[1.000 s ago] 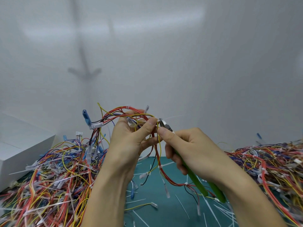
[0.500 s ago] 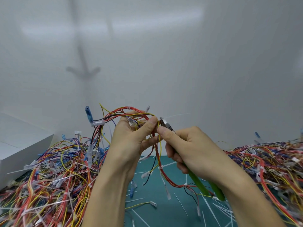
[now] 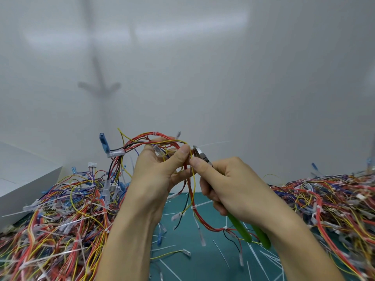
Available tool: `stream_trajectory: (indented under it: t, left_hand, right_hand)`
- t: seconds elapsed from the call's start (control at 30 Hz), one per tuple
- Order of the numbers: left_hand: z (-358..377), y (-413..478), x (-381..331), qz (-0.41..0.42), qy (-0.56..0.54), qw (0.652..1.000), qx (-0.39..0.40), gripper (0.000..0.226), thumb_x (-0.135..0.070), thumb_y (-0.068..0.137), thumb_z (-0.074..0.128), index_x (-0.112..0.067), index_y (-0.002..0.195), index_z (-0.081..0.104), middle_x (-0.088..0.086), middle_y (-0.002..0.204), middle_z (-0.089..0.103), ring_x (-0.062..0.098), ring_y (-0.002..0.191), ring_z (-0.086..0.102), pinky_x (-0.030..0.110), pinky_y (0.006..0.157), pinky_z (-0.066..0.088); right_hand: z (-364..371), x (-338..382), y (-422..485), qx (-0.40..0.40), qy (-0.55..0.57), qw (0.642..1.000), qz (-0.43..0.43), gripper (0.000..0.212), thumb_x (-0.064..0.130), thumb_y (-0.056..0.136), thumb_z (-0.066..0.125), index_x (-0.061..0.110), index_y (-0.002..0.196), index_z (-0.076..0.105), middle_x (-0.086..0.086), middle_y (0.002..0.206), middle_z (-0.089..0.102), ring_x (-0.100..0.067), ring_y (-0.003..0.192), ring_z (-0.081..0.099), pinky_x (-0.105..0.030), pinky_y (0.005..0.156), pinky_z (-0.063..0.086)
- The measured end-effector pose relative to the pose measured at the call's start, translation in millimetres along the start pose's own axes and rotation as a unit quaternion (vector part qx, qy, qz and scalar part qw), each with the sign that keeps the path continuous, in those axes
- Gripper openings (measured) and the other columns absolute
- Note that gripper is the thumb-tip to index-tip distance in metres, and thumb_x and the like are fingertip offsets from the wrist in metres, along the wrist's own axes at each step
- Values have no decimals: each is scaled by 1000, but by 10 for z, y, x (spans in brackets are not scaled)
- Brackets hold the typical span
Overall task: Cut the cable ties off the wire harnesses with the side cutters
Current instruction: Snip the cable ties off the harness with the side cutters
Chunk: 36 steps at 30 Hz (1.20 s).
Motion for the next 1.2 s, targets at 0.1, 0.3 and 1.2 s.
stream_trajectory:
  t: [0.1, 0.3, 1.2]
  left_hand:
    - [7, 3, 11, 0, 3, 1000, 0, 14, -12, 81, 70, -7, 91, 62, 8, 80, 70, 14, 71, 68, 23, 57, 55]
    - [35, 4, 2, 4, 4, 1000, -1, 33, -13, 81, 69, 7, 105, 59, 14, 87, 67, 15, 74, 67, 22, 58, 55]
    - [154, -42, -20, 0, -35, 999, -6, 13, -10, 87, 68, -1, 95, 63, 10, 83, 69, 20, 79, 69, 25, 62, 56]
  right_hand:
    - [-10, -12, 0, 0, 0, 1000, -1, 62, 66, 89, 46, 18, 52, 58, 5, 42, 48, -10, 40, 45, -34, 56, 41]
    - [-30, -20, 7, 2, -7, 1000, 0, 63, 67, 89, 46, 17, 53, 59, 3, 44, 49, -14, 41, 46, -34, 55, 41]
    - [-164, 56, -38, -31, -57, 998, -22, 63, 63, 92, 47, 16, 51, 58, 5, 43, 51, -12, 42, 50, -33, 56, 45]
Point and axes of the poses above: each hand's wrist, its own y-axis towards the middle knuckle, its own z-axis out of the palm, x = y × z, the point moved 3 cm from there along y, towards the middle knuckle
